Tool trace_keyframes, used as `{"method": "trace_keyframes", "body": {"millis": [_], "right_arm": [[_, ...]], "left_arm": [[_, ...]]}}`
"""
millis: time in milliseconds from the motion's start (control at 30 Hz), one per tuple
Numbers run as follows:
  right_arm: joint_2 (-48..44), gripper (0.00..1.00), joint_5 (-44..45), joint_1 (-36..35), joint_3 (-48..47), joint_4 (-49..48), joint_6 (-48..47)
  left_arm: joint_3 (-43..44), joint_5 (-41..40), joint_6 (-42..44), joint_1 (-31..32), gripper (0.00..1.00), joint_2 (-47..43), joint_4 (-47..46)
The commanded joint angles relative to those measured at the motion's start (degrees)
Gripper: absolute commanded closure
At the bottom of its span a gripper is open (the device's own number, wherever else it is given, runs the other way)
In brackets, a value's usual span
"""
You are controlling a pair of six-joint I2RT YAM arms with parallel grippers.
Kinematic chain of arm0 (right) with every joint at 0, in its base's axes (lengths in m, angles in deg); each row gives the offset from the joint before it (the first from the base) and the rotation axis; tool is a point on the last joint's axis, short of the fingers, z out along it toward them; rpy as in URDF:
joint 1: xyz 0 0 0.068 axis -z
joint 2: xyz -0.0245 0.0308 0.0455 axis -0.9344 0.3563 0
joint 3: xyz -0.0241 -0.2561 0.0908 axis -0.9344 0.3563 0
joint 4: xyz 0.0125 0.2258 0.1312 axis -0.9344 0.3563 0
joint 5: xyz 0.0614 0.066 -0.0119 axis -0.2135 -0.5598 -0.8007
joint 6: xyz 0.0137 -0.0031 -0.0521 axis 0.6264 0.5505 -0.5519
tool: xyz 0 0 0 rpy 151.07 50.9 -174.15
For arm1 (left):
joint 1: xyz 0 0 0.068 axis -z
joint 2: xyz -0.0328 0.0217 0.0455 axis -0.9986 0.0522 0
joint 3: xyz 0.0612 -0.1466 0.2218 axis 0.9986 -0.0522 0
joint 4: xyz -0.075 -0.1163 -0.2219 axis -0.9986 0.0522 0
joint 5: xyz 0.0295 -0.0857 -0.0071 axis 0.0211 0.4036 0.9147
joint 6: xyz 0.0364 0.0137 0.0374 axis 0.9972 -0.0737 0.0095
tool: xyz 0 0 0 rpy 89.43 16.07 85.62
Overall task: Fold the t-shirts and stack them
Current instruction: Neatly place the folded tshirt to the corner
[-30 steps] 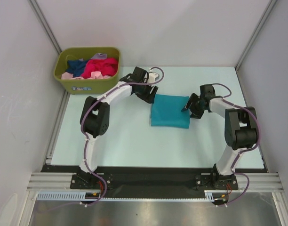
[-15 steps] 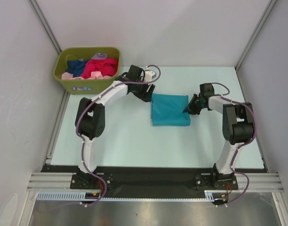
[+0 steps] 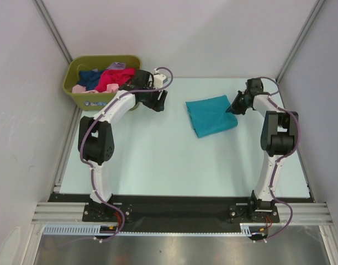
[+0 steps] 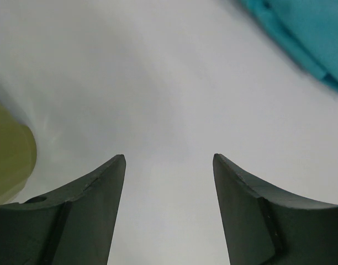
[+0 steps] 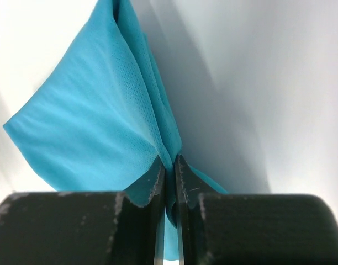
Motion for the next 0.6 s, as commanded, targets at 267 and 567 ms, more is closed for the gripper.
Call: {"method": "trace_keyframes", "body": {"millis": [267,567], "right_arm": [[22.18,1.00,10.24,10.39,-41.74,15.64,-17.06],[30.55,1.00,15.59,16.28,-52.06,11.09,-26.12]], "left_arm": [[1.75,-0.26,4.20,-1.67,0.29,-5.33,4.67],[4.30,-2.01,5.87,-1.67,0.30,-5.50,8.80]]}}
